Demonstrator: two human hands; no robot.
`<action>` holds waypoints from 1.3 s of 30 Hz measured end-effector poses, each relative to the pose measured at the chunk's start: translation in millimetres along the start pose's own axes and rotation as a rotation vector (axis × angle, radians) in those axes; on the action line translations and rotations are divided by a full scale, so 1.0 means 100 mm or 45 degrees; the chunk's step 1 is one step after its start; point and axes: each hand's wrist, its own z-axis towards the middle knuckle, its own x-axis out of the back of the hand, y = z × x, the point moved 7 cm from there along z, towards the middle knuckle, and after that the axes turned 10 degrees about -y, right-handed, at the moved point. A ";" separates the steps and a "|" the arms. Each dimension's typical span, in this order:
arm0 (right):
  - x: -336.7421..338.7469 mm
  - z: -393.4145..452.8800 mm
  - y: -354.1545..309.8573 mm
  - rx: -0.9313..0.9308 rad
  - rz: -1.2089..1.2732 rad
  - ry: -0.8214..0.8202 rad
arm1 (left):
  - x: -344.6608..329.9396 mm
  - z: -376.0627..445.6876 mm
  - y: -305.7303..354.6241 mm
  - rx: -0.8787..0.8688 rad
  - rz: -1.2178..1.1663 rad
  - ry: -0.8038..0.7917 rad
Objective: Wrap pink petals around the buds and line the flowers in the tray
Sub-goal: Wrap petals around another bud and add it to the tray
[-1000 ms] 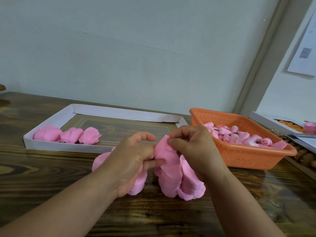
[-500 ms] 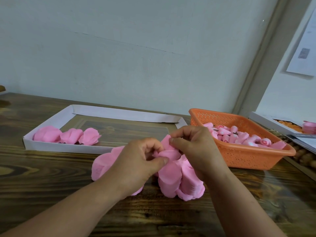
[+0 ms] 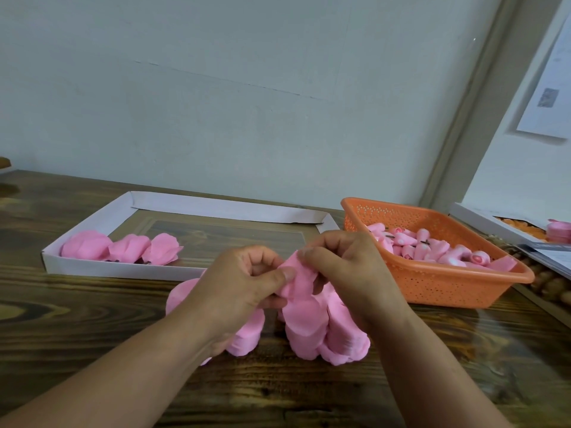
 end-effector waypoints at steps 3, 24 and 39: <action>0.01 -0.01 0.00 -0.008 0.003 0.023 | -0.02 -0.01 0.00 -0.002 0.052 -0.015; -0.04 -0.02 -0.03 -0.043 -0.048 -0.095 | 0.03 -0.01 0.01 -0.032 0.129 0.064; 0.04 -0.03 0.01 -0.096 -0.014 0.113 | 0.02 -0.04 0.06 -0.143 0.342 0.137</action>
